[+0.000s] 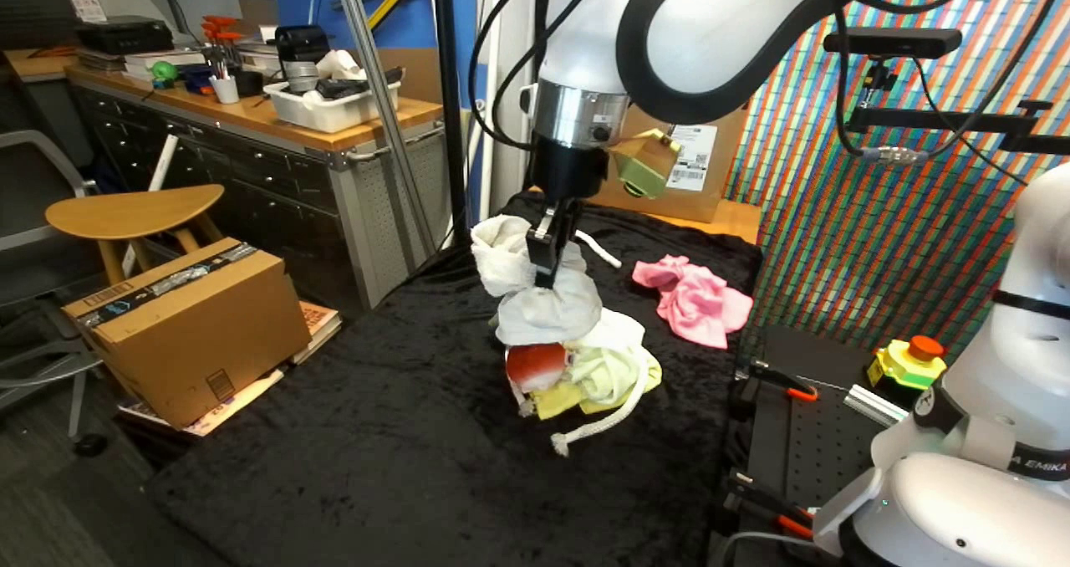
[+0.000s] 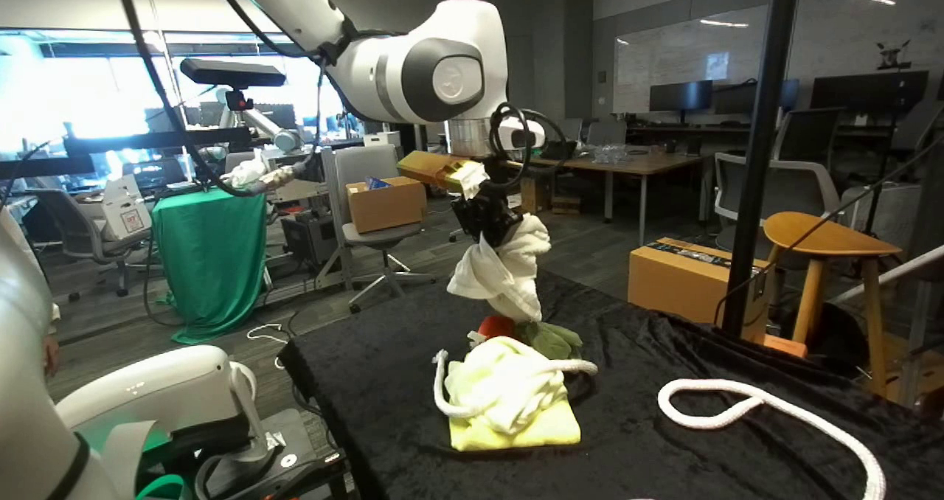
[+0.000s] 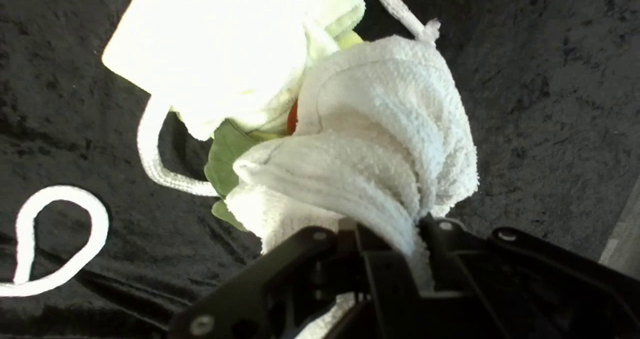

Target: One by one, put all the objects in the center of the table

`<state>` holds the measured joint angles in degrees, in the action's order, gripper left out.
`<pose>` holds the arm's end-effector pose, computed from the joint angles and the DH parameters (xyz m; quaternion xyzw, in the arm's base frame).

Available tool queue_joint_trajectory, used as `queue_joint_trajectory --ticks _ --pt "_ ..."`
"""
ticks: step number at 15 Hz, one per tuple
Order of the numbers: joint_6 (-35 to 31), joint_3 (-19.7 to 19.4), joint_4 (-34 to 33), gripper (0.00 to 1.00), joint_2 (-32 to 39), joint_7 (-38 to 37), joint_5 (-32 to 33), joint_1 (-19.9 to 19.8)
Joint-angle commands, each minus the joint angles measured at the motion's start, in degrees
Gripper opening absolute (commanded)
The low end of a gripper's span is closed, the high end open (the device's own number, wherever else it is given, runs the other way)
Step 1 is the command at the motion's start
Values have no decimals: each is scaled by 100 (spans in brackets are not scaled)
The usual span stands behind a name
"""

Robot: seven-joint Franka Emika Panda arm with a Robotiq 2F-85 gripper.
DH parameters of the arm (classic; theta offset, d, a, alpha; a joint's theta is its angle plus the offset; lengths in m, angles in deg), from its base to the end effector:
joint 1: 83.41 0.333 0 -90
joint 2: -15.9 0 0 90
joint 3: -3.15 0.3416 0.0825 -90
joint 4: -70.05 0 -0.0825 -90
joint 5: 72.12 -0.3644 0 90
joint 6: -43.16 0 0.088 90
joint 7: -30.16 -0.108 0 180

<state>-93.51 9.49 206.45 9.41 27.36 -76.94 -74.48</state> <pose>0.4588 0.1268 0.4140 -0.9948 -0.0797 -0.0542 0.0333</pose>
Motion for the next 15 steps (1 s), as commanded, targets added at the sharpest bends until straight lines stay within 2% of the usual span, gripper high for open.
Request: queue_joint_trajectory --ticks 1,13,14,15 --pt "-64 -22 539 9 -499 226 -244 -38" --pt "-434 262 791 10 384 176 -157 108" --pt "-477 271 773 15 488 133 -136 99" --pt "-489 274 754 40 559 71 -103 86"
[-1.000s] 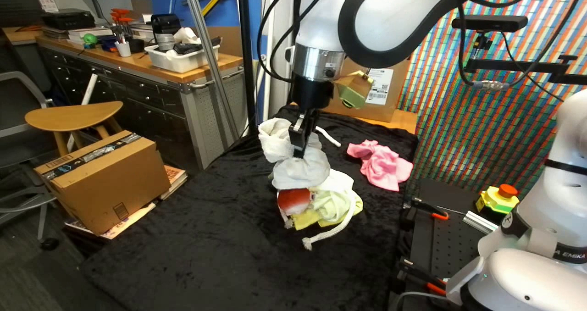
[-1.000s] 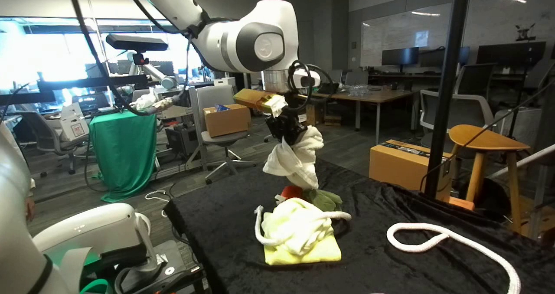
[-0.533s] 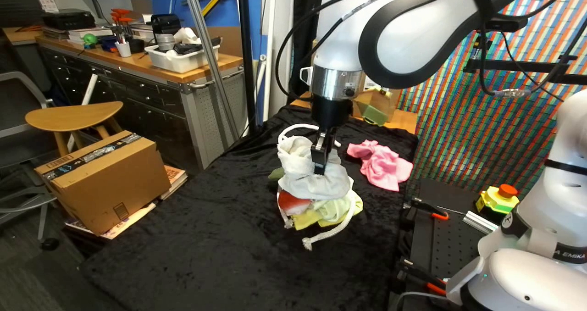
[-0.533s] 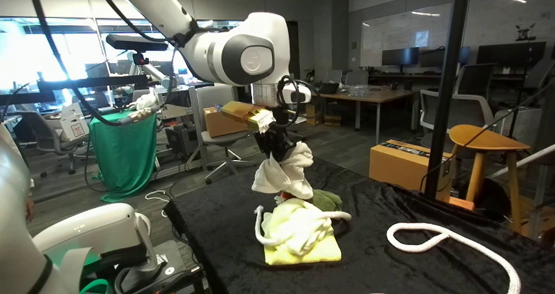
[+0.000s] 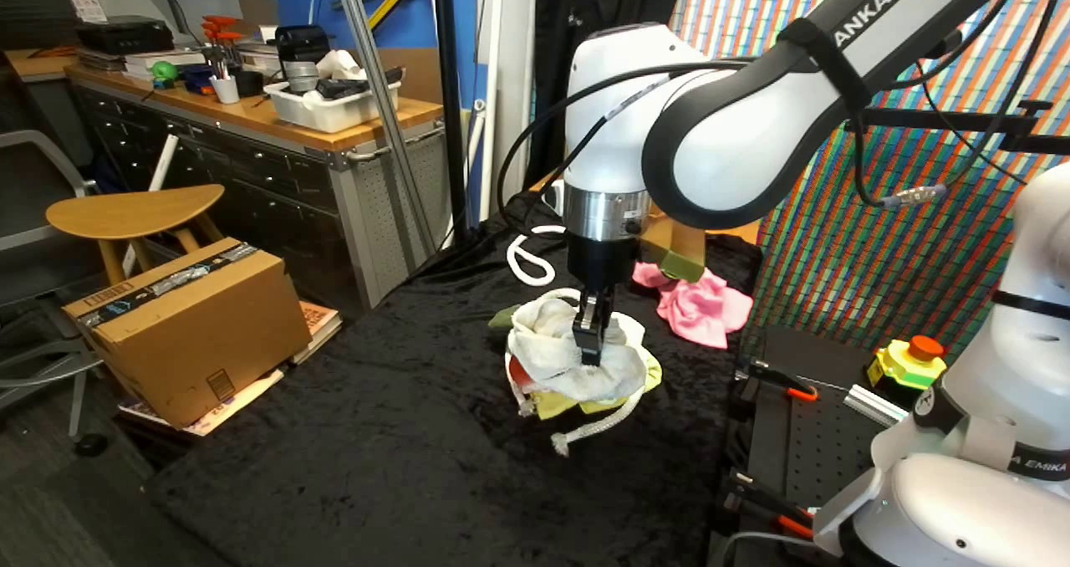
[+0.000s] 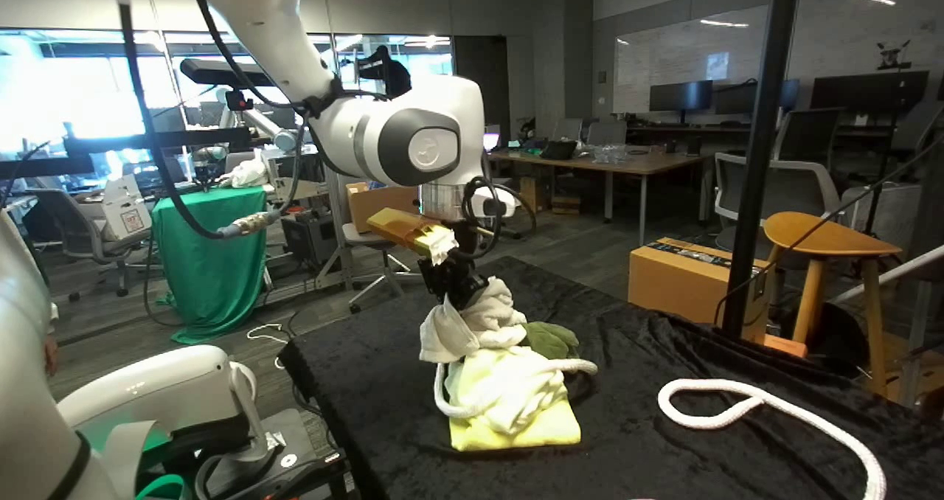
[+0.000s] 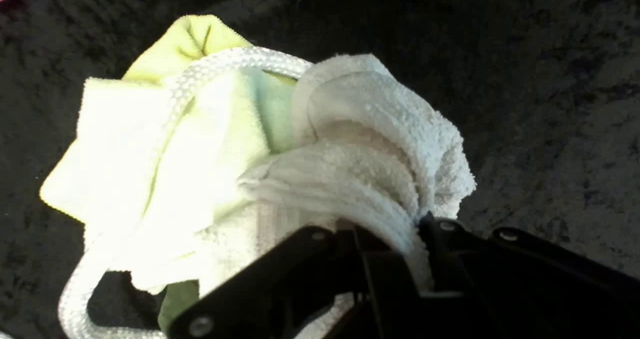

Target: One by one, put all the objects in the center of the table

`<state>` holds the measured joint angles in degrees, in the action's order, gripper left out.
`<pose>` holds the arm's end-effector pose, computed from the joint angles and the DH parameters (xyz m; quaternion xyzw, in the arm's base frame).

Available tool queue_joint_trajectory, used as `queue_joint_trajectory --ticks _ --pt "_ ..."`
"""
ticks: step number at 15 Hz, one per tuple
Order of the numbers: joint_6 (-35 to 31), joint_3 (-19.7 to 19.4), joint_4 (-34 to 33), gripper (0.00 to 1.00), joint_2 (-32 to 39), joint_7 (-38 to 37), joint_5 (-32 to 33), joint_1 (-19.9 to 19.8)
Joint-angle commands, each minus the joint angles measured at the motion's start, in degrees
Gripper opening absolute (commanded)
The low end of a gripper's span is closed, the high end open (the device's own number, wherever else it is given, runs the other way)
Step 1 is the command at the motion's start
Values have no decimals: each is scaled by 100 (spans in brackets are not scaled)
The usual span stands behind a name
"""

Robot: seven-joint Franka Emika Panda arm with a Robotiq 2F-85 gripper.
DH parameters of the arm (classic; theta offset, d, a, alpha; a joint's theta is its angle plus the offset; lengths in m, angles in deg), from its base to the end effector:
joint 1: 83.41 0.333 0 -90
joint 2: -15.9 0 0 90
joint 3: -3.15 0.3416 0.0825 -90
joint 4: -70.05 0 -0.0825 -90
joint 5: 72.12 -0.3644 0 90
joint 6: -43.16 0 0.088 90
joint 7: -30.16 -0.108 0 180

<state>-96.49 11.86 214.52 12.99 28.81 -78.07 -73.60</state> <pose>0.4177 0.1401 0.3331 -0.9934 -0.1092 0.0215 0.0258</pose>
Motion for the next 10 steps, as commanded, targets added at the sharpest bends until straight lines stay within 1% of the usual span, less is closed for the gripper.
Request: queue_joint_trajectory --ticks 1,2,5,6,7,8,10 --pt "-211 28 -77 41 276 -204 78 -24" --pt "-266 12 -99 43 360 -347 133 -44" --pt "-505 -49 -121 65 508 -673 154 -91" --pt "-609 -74 -124 31 552 -832 174 -111" --pt "-669 -93 -120 68 560 -918 136 -129" --pt "-715 -112 -130 79 592 -1006 141 -144" --pt "-799 -149 -103 92 561 -1160 139 -170"
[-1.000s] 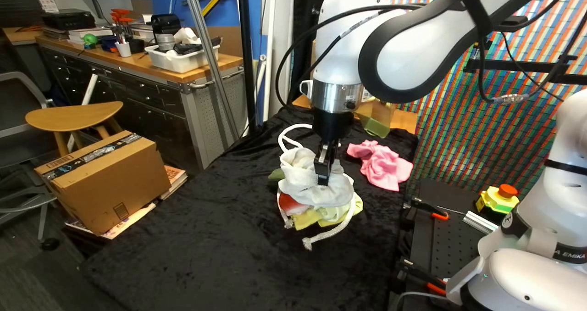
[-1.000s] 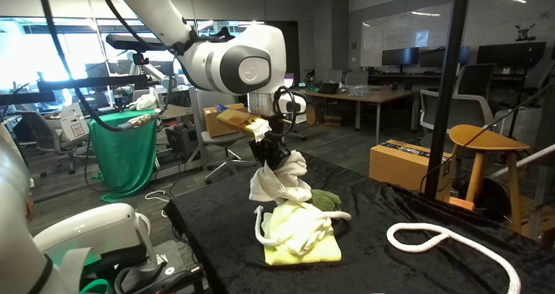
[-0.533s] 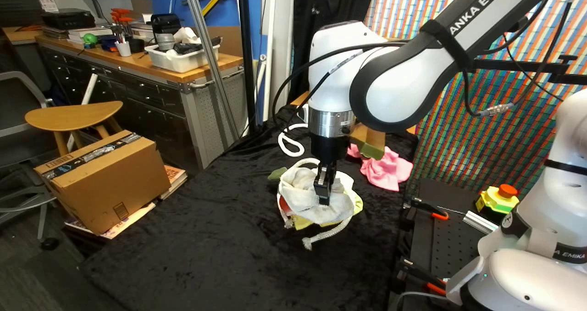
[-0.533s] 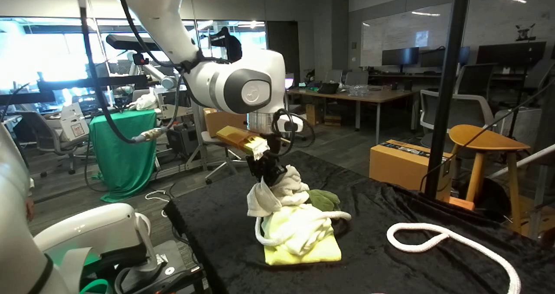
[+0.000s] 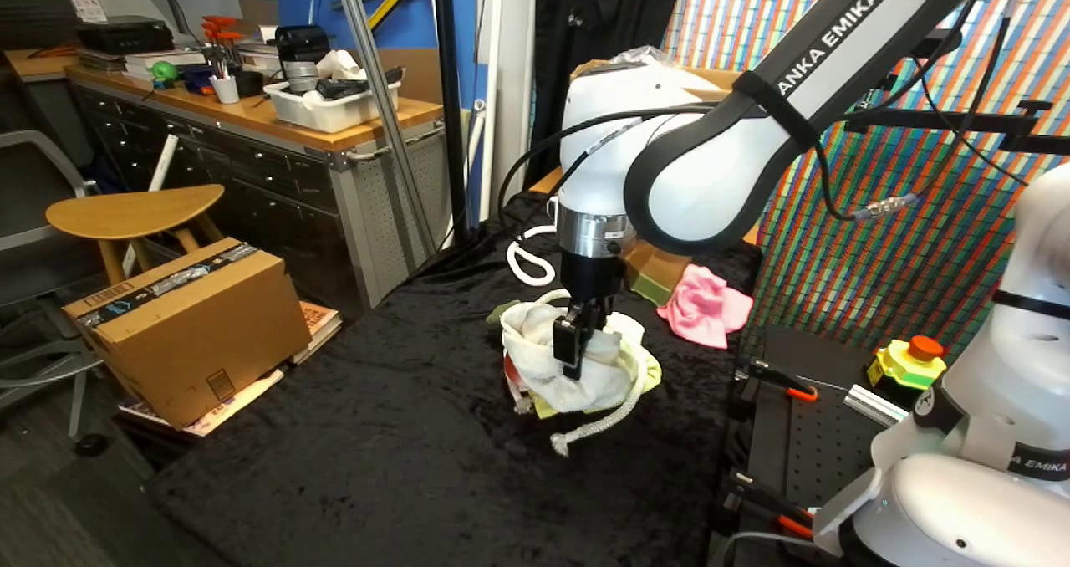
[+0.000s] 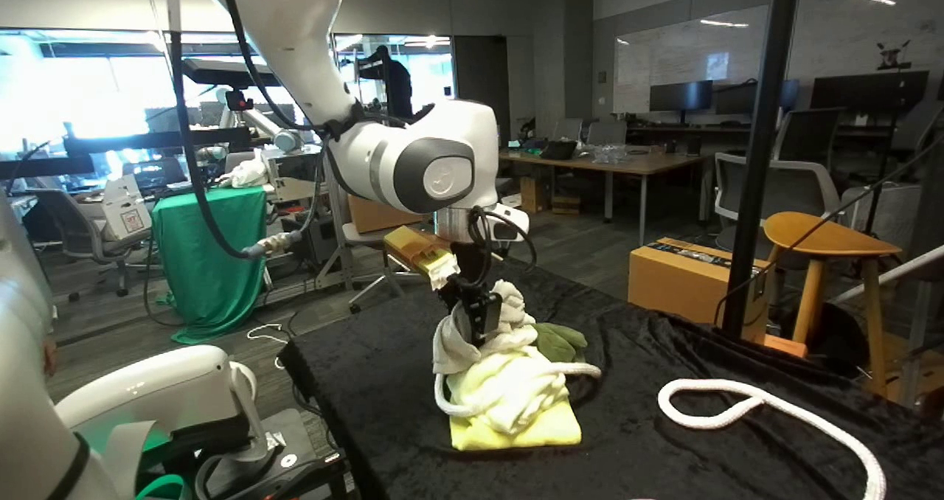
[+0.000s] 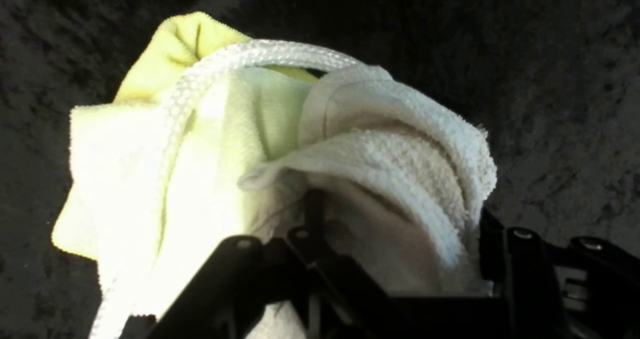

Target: One by one, put all the objects in the center of the table

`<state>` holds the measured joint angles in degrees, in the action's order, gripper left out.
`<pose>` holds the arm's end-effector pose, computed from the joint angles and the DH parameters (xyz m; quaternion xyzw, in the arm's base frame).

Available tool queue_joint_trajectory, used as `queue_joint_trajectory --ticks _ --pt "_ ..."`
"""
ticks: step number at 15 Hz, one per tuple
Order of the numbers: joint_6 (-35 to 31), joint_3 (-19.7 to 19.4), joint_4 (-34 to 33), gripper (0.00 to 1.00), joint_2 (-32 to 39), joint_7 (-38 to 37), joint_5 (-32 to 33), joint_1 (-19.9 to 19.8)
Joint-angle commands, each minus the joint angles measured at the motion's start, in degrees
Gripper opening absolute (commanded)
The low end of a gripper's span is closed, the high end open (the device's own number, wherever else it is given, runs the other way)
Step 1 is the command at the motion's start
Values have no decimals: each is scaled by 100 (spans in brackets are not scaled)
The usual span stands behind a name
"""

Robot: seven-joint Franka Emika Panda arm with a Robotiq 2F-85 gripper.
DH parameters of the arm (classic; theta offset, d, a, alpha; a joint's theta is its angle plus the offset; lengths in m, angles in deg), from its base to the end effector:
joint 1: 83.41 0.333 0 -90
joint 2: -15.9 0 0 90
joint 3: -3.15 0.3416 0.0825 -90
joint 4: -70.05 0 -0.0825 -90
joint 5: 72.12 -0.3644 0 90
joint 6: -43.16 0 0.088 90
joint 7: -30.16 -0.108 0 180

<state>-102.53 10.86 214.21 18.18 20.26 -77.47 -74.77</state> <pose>0.4347 0.1265 0.3040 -0.9994 -0.0175 0.0128 0.0265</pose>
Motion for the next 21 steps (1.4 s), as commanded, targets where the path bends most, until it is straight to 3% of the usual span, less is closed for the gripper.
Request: queue_joint_trajectory --ticks 1,9,13,21 --pt "-165 -65 -55 100 -12 -348 61 -68" --pt "542 -190 130 99 -1163 371 -873 -198" --pt "801 -446 84 100 -1734 404 -823 -345" --pt "980 -804 -133 100 -1531 224 -563 -813"
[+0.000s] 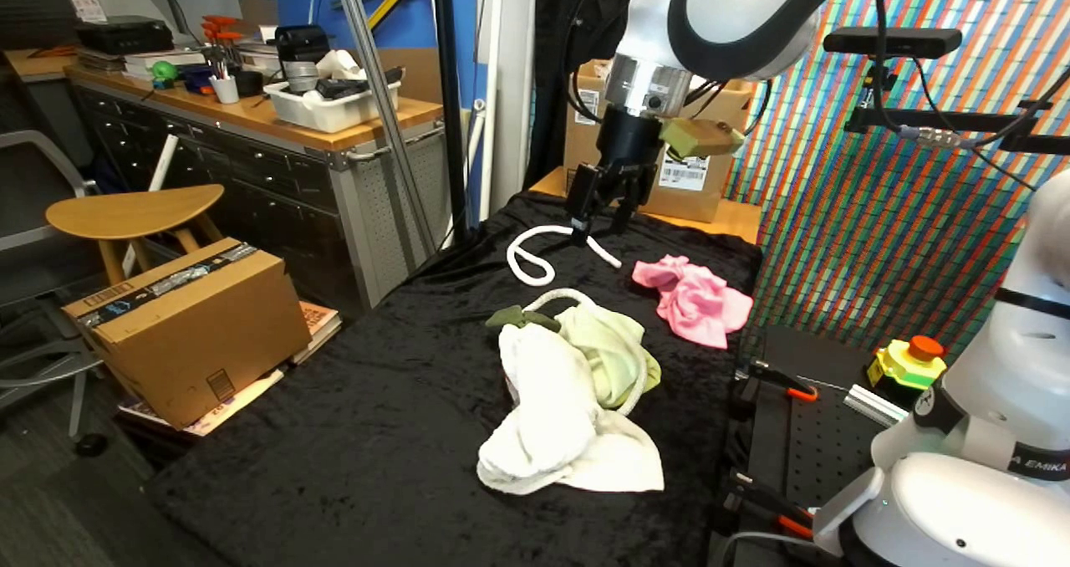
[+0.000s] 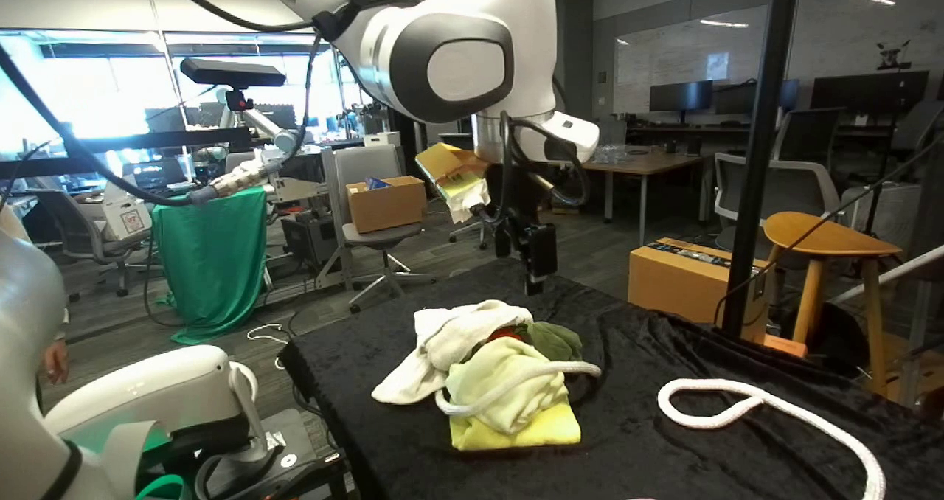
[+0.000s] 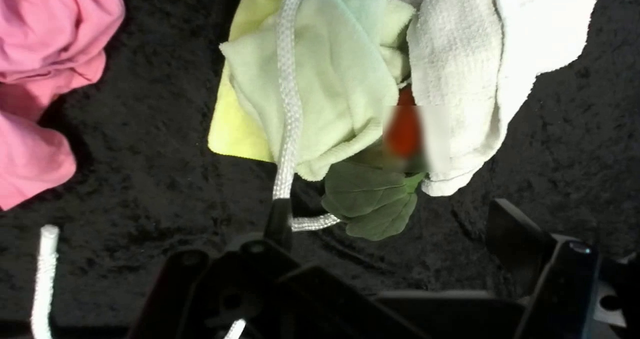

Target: One by one, put all the objects in the center of the table

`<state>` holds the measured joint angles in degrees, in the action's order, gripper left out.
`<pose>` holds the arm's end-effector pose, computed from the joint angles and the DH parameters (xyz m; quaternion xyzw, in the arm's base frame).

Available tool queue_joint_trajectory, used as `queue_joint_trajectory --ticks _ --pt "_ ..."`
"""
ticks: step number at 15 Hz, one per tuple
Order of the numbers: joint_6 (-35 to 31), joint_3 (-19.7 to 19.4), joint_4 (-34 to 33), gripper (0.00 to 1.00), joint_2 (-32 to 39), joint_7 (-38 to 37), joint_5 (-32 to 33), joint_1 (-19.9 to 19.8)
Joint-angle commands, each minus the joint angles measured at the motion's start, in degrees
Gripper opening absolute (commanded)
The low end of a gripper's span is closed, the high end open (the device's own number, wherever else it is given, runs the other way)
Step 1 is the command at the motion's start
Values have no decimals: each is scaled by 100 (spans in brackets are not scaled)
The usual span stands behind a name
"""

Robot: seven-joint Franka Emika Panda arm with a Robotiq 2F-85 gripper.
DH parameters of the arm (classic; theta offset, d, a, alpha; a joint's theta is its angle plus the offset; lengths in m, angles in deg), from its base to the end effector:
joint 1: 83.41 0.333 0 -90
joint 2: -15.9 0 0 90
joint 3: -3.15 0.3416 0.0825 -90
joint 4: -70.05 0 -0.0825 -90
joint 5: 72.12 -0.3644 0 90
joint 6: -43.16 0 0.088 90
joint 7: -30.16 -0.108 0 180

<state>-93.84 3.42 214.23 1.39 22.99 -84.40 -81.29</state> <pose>0.4282 0.0199 0.4195 -0.9883 0.1148 -0.0569 0.0822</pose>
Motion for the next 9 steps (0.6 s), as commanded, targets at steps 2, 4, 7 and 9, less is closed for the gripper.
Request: queue_joint_trajectory --ticks 2,4,7,9 --pt "61 -136 -113 100 295 -70 144 -278" --pt "94 -213 -68 100 412 -148 163 -402" --pt "188 -336 87 100 506 -305 227 -598" --pt "200 -391 183 100 578 -448 317 -709"
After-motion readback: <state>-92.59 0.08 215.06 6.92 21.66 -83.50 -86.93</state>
